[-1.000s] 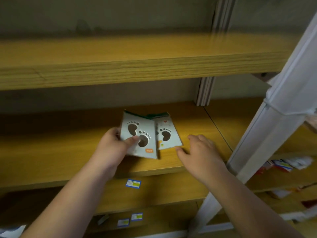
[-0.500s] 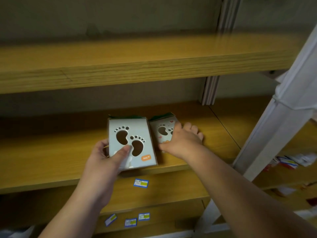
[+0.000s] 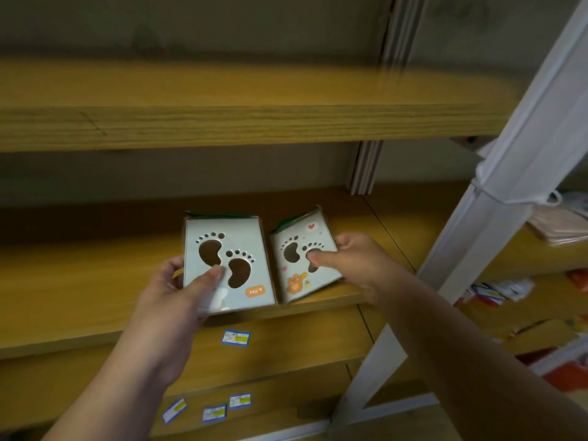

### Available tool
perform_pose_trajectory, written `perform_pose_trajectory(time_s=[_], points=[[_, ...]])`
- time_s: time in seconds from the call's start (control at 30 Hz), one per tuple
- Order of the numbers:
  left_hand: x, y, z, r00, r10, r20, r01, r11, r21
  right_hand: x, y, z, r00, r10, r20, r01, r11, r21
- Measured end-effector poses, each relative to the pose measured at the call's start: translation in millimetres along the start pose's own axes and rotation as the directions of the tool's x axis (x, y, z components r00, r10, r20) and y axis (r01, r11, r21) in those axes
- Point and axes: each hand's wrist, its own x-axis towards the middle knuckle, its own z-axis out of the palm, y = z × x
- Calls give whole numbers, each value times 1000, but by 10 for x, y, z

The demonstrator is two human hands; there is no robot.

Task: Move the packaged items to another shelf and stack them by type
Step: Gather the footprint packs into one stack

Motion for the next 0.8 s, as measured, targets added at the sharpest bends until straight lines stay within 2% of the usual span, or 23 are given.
perform_pose_trajectory(time_s=[0.13, 0.23, 0.37, 0.63, 0.8], points=[[-72, -18, 34, 1000, -12, -22, 13, 1000, 6, -213, 128, -127, 999, -52, 5, 48, 956, 289], [-211, -20, 116, 1000, 0, -21, 0, 1000, 21, -447, 203, -307, 993, -116, -14, 112, 907, 405], [-607, 14, 362, 999, 28, -19, -27, 999, 39, -811, 332, -630, 982, -185, 22, 156, 882, 445], [-1803, -68, 1336, 993, 119, -16, -119, 993, 4, -1601, 831, -1630, 920, -318, 227, 134, 802, 581], [-2327, -349, 2135, 994, 106, -4, -106, 994, -12, -1891, 1265, -2432, 919, -330, 214, 143, 788, 599]])
